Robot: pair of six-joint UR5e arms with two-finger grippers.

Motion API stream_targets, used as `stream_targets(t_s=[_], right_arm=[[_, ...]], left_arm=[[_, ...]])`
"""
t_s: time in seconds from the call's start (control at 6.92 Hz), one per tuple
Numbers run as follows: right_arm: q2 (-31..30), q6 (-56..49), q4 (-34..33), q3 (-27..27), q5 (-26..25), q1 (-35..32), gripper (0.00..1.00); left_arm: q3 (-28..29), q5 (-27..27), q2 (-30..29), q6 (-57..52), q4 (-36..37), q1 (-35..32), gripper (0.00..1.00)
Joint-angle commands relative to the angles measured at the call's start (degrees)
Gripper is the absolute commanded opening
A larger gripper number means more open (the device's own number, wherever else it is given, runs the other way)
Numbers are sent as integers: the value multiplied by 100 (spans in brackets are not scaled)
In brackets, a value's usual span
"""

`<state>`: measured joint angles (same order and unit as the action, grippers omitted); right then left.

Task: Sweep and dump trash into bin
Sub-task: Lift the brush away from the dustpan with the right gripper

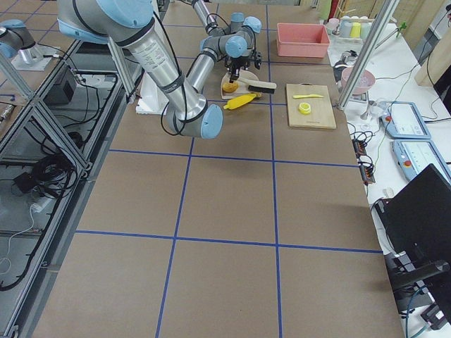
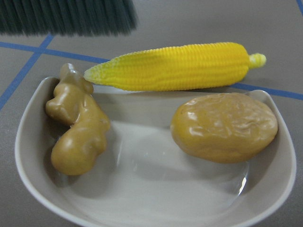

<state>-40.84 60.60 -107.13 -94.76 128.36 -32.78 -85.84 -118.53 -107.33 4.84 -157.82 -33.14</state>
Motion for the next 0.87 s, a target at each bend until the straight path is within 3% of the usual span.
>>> stream_targets(t_s=[0.0,0.29,0.43,0.72], right_arm=[[-423,-40,-229,-533,-30,61,0],[-696,-57,-621,-901,-265,166,0],[-898,-231,-1251,-1426,-685,280,0],[-995,-1161,-2440,-2131,-1004,203,0]], left_arm=[[-3,-3,-7,-1,6,0,98],[-3,6,-7,8,6,0,98],[-3,6,-7,17,6,0,98],[6,6,-7,26,6,0,98]])
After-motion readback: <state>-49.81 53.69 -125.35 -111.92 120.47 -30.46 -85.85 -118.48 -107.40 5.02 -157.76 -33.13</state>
